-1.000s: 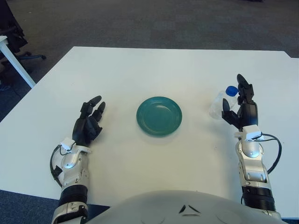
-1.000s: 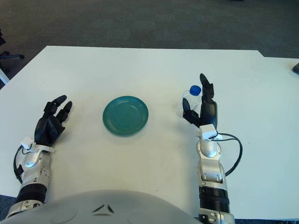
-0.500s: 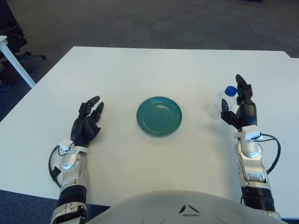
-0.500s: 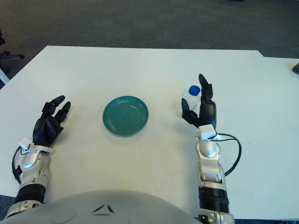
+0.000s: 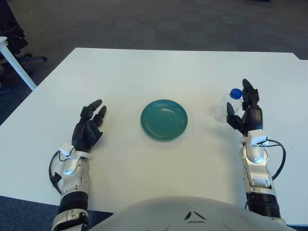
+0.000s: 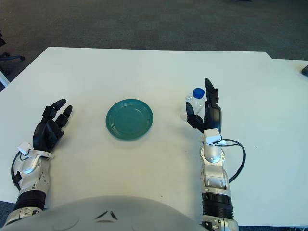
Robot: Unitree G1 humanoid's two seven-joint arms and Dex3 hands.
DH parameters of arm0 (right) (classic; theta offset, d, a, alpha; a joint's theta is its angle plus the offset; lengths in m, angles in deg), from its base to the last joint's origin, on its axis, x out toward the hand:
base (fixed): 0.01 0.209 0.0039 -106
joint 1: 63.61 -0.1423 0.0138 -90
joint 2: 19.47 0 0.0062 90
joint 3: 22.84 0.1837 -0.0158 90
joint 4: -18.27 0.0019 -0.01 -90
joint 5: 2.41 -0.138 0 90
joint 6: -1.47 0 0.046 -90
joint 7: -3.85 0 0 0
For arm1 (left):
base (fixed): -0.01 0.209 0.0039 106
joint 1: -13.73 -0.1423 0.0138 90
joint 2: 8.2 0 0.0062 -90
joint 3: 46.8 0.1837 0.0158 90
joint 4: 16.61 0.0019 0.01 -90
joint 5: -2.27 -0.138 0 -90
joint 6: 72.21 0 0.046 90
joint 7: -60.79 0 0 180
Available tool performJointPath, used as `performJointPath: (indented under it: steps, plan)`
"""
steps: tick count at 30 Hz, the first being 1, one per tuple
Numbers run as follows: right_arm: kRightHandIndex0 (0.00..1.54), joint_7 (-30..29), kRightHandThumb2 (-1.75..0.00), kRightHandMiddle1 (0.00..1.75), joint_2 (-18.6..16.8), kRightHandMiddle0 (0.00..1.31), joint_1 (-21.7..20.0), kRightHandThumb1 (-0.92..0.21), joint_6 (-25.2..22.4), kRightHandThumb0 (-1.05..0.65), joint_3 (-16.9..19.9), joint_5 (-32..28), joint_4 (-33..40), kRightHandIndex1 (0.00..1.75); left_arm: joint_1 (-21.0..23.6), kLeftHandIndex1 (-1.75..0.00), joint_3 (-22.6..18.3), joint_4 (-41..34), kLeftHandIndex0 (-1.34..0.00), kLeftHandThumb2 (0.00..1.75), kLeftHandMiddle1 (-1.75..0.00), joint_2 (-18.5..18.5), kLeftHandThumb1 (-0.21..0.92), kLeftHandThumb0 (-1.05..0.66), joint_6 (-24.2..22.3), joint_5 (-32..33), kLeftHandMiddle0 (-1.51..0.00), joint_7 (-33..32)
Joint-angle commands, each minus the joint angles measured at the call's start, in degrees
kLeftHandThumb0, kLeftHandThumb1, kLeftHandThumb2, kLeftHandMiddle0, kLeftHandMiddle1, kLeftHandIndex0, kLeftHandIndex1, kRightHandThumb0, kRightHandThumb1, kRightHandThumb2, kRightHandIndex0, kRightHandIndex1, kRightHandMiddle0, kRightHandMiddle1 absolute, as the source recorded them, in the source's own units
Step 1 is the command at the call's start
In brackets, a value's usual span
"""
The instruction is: Put the bottle into the plate.
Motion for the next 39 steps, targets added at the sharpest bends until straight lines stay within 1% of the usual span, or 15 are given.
performJointPath:
  steps: [1,4,11,15,18,25,29,39]
  plan:
    - [0.18,0.06,-0.54,0.27,-0.13,0.00,-1.06,-0.92,-0.08,-1.01,-0.07,-0.55,-0.86,0.01,-2.86,-0.74,-0.32,2.24,0.00,0.97,0.00,1.06,0.92,-0.90,-0.63,1.19,-0.29,0.54]
    - [0.19,0.19,-0.54,0.28,0.06,0.00,-1.81,-0.92,-0.05,-1.01,-0.01,-0.93,-2.12,0.01,-2.92,-0.74,-0.42,2.12,0.00,0.97,0.00,0.93,0.92,-0.90,-0.78,1.33,-0.29,0.68]
    - [0.17,0.46,-0.57,0.27,1.24,0.00,-4.29,-0.92,0.53,-1.02,0.44,-1.36,-9.07,0.00,-3.13,-0.74,-0.70,1.67,0.00,0.97,0.00,0.56,0.92,-0.90,-1.21,1.76,-0.29,1.05]
    - [0.16,0.19,-0.60,0.28,1.25,0.00,-4.38,-0.92,-0.58,-1.03,0.14,-0.72,-9.02,0.00,-3.16,-0.74,-0.95,1.46,0.00,0.97,0.00,0.38,0.92,-0.90,-1.49,1.95,-0.29,1.30]
    - [0.16,-0.06,-0.63,0.29,1.47,0.00,-5.18,-0.92,-0.69,-1.04,0.10,-0.47,-11.10,0.00,-3.17,-0.74,-1.08,1.42,0.00,0.97,0.00,0.21,0.92,-0.90,-1.64,2.14,-0.29,1.47]
    - [0.16,-0.53,-0.65,0.26,1.59,0.00,-6.46,-0.92,-2.92,-1.04,-0.11,0.02,-13.04,0.00,-3.20,-0.74,-1.33,1.35,0.00,0.97,0.00,-0.17,0.92,-0.90,-1.94,2.55,-0.29,1.83]
    - [0.16,-0.68,-0.65,0.24,1.52,0.00,-6.94,-0.92,-4.44,-1.03,-0.22,0.13,-13.36,0.00,-3.26,-0.74,-1.46,1.25,0.00,0.97,0.00,-0.32,0.92,-0.90,-2.07,2.74,-0.29,2.01]
    - [0.14,-0.39,-0.65,0.21,1.52,0.00,-7.18,-0.92,-6.09,-1.02,-0.53,-0.16,-13.11,0.00,-3.61,-0.74,-1.69,0.68,0.00,0.97,0.00,-0.47,0.92,-0.90,-2.36,3.00,-0.29,2.31]
